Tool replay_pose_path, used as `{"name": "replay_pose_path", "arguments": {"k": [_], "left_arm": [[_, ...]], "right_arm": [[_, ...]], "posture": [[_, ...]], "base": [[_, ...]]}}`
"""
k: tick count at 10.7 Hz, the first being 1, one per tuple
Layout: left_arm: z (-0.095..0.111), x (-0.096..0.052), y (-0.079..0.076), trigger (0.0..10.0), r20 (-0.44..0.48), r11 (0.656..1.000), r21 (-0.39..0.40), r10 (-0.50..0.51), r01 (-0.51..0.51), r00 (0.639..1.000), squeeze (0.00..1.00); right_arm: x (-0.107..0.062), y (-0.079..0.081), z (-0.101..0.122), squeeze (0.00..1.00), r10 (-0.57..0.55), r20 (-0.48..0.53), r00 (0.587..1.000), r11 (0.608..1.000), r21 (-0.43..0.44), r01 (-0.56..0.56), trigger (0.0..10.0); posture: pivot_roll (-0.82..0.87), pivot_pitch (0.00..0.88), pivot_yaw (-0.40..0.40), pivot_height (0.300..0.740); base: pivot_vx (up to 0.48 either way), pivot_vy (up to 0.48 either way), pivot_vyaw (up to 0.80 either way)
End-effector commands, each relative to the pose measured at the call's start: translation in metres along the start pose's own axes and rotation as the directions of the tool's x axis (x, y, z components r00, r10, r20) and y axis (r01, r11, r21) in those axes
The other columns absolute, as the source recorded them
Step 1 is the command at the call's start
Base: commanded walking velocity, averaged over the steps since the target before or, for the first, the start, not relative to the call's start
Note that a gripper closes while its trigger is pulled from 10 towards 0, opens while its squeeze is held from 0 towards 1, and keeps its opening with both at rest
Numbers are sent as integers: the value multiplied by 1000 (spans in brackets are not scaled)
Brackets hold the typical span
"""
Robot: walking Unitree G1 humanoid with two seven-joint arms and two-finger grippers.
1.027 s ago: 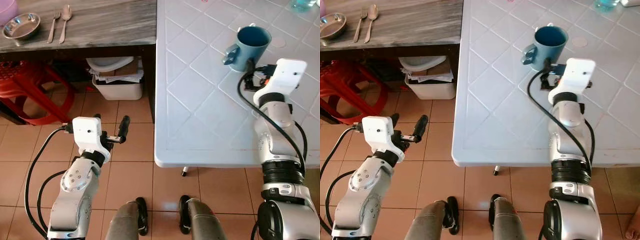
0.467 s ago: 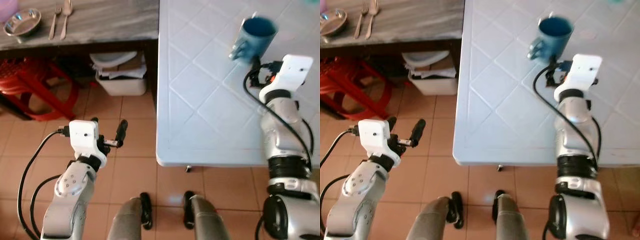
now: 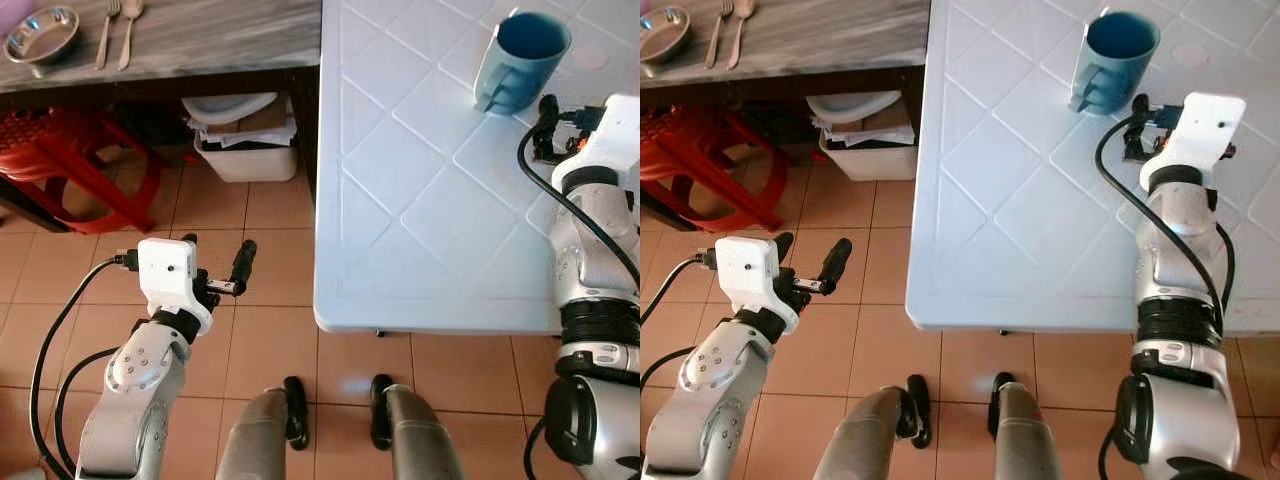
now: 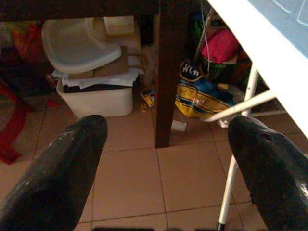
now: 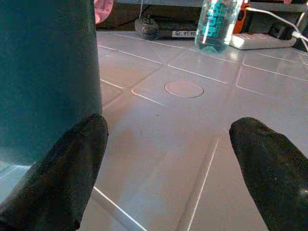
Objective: Setting the table
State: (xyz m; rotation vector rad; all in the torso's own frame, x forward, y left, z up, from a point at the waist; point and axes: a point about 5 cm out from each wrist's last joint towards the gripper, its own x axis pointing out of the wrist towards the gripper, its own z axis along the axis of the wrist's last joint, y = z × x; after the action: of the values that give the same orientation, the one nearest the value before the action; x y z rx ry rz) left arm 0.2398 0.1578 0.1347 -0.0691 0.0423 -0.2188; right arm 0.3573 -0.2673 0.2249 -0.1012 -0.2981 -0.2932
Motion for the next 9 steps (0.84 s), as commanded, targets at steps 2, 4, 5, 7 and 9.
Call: {"name": "replay_pose_path", "arguments": {"k": [2, 4, 5, 7, 9], "left_arm": [[-2, -5, 6, 10000, -14, 1000, 11, 30, -29, 999, 0], [-4, -3, 3, 10000, -12, 1000, 0, 28, -28, 1000, 0], [-5, -1, 2, 10000, -8, 1000, -6, 28, -28, 1000, 0], [-5, 2, 1, 10000, -2, 999, -16, 28, -28, 1000, 0], [-7, 7, -3, 10000, 5, 999, -26, 28, -28, 1000, 0]], "right_arm": [[-17, 20, -10, 0, 39, -7, 999, 999, 29, -38, 10000], [-37, 42, -21, 0, 84, -41, 996, 995, 62, -82, 10000], [-48, 61, -26, 0, 146, -59, 988, 986, 92, -140, 10000], [-51, 83, -22, 0, 240, -55, 969, 964, 128, -232, 10000], [-41, 92, -9, 0, 280, -7, 960, 956, 99, -277, 10000]], "posture": [[67, 324, 121, 740], [50, 312, 107, 740], [41, 304, 100, 740], [33, 297, 93, 740], [21, 281, 82, 740]], "base": [[0, 0, 0], [0, 0, 0], [0, 0, 0], [0, 0, 0], [0, 0, 0]]}}
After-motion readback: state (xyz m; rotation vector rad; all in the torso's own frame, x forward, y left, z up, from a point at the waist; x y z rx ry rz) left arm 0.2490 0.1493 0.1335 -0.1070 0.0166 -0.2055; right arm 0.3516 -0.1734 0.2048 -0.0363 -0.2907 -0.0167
